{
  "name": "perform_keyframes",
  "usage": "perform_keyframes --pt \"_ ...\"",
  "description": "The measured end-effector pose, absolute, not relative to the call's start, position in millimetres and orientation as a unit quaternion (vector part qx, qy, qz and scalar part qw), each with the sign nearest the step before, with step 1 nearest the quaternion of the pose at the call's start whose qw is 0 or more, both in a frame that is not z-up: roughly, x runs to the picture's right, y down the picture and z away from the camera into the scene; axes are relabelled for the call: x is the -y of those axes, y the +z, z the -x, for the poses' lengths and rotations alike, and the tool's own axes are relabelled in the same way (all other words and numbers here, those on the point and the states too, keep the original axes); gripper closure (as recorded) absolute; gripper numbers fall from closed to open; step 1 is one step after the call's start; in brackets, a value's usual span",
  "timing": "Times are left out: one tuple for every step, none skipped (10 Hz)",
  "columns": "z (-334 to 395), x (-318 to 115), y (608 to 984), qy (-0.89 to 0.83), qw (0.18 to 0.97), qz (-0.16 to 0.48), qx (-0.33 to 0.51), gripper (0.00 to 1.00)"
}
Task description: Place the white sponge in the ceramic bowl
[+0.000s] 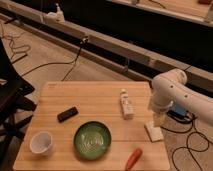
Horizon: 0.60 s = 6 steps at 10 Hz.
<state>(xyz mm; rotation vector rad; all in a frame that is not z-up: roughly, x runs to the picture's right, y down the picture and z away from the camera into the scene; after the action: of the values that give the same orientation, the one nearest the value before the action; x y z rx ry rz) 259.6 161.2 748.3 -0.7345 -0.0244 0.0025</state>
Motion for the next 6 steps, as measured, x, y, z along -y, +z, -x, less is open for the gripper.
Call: perform_keyframes --pt "-257.2 -169.5 756.1 0.026 0.928 0.372 0.018 0.35" --pt "-256.7 -173.7 759.9 0.041 0.925 0.378 0.019 0.35" --pt "-256.7 -173.9 760.0 0.042 0.925 0.378 0.019 0.35" --pt "-256.8 -173.9 760.0 0.042 0.925 0.378 0.019 0.35" --pt "-256.7 -173.8 759.9 0.042 0.925 0.378 0.019 0.35" --pt "-257.3 -173.4 759.9 0.043 0.924 0.379 0.019 0.35"
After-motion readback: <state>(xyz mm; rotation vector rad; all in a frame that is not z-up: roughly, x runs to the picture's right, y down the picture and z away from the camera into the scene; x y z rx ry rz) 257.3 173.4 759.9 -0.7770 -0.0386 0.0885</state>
